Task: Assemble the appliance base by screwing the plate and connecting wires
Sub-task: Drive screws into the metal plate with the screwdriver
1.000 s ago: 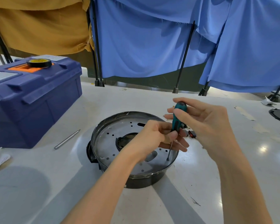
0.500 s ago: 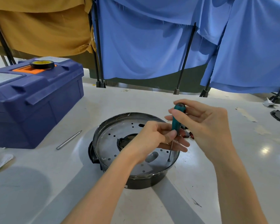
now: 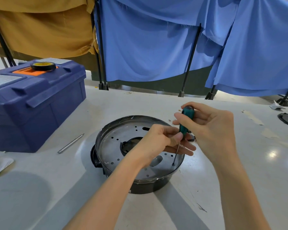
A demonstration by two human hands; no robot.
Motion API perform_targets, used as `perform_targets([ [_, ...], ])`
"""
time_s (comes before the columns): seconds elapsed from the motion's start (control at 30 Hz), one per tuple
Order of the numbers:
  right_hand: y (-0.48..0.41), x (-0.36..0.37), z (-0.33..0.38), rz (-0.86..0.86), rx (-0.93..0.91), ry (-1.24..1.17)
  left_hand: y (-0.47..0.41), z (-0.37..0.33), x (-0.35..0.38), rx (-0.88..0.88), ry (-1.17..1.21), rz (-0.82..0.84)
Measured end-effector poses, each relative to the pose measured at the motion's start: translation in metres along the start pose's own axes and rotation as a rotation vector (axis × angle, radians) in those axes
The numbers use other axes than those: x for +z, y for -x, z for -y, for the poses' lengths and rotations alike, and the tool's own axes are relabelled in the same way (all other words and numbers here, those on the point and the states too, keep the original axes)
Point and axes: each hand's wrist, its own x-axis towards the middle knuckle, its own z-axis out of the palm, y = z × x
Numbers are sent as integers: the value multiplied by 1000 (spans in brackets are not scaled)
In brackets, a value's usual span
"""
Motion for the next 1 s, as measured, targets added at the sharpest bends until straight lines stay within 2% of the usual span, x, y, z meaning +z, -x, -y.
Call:
perform_targets([
  [0.1,4,8,-6,-268,-50,241,-2,3,5,-2,-1,-9],
  [0.17,7,12,-8,-362,-64,320,-2,2,6,-1,-22,-19],
  [0.33,2,13,4,-257,-56,317,0,2,-3,43,-214,-134],
  [0.4,0,6,8,-280,-71,236,-1,4,-7,26,-311,-211],
  [0.47,-3,-7,10,-354,-87,119,-2,6,-10,17,-464,-308],
  [0.57,-14,-32,6,-421,-97,88,-2,7,-16,-27,-915,-411],
  [0.63,-21,-39,-7,-348,-57,189,0,9,-19,-83,-1094,-404],
  [0.77,-22,-19,-40,53,166,367,-1,12,-23,-206,-1096,-227],
  [0.83,-15,-5,-52,225,228,440,0,13,-22,-204,-1142,-182],
  [0.9,-10,2,-59,326,212,522,1,13,-23,-186,-1149,-172],
  [1.0,-8,-3,-60,388,251,528,6,12,-26,-203,-1126,-126],
])
